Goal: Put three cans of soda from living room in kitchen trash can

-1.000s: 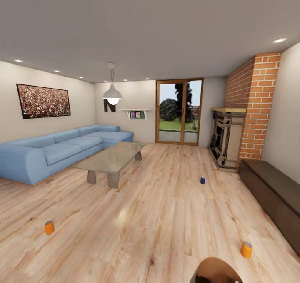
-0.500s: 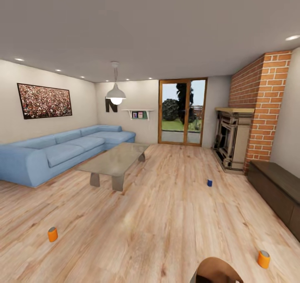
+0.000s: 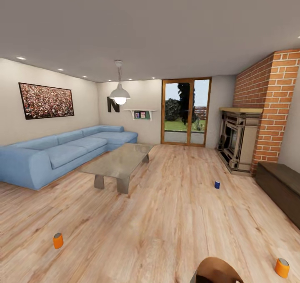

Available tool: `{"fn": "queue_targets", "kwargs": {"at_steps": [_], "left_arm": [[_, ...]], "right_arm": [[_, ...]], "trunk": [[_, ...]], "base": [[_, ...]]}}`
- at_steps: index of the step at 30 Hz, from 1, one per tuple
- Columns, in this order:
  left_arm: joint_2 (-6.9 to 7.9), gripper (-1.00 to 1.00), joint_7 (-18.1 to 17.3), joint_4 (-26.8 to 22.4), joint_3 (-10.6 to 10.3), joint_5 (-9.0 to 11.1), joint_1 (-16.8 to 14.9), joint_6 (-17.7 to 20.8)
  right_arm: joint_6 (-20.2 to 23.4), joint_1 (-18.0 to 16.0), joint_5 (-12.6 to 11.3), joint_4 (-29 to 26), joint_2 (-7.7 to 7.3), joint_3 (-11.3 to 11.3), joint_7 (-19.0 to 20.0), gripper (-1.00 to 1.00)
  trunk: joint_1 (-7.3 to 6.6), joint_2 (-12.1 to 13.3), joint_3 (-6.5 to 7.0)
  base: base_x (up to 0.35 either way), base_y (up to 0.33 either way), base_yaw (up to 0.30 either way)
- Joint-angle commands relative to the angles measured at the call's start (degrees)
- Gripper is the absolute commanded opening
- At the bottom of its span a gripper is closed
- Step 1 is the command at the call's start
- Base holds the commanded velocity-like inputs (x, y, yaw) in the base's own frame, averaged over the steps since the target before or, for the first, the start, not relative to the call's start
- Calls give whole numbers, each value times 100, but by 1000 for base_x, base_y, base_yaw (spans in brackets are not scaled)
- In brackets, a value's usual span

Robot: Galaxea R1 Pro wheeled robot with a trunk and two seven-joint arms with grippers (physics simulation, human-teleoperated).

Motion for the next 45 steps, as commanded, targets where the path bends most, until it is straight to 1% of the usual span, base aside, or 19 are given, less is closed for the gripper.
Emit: {"fn": "queue_targets", "kwargs": {"at_steps": [1,13,34,45], "left_arm": [[0,100,0,0,0,-1,0,2],[0,100,0,0,0,-7,-6,20],[0,100,0,1,0,-20,-6,22],[0,100,0,0,-16,-26,-8,13]], "right_arm": [[0,-4,0,-12,0,-84,44,-100],[0,-4,-7,-12,0,-92,43,-100],[0,-4,-8,-10,1,-93,43,-100],[0,-4,-8,-11,3,-93,43,-100]], "trunk": [[0,0,1],[0,0,1],[0,0,10],[0,0,12]], "base": [[155,294,0],[135,299,-35],[99,306,-234],[6,317,-51]]}}
